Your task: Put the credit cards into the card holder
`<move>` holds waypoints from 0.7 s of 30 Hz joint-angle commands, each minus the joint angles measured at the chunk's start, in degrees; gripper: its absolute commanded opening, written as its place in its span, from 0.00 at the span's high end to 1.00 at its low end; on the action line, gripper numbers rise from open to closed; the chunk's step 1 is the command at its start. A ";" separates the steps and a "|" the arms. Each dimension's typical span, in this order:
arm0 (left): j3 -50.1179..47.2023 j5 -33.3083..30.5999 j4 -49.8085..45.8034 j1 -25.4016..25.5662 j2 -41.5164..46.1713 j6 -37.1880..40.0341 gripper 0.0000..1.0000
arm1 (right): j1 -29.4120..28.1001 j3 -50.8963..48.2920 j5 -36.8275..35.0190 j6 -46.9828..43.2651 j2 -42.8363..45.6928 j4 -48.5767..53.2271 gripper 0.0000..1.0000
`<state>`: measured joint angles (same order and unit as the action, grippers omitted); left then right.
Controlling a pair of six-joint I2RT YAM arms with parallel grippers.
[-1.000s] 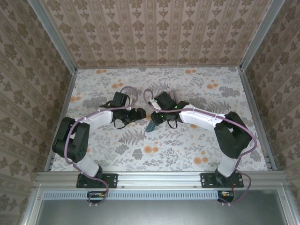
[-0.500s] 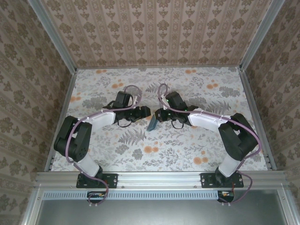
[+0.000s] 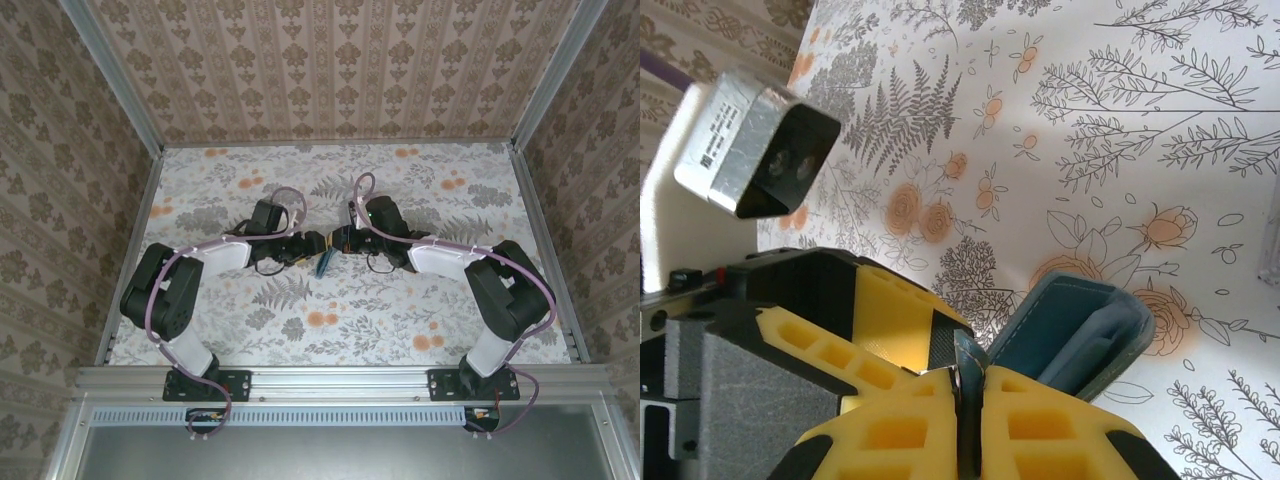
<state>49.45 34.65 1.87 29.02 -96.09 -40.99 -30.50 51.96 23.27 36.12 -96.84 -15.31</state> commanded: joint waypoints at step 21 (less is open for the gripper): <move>-0.21 0.25 -2.06 -2.53 1.04 2.47 0.95 | 4.10 -9.90 -3.20 -1.23 6.66 5.99 0.88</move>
<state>48.49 35.18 2.39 27.24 -97.82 -40.99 -27.18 43.72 22.63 36.80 -92.09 -14.33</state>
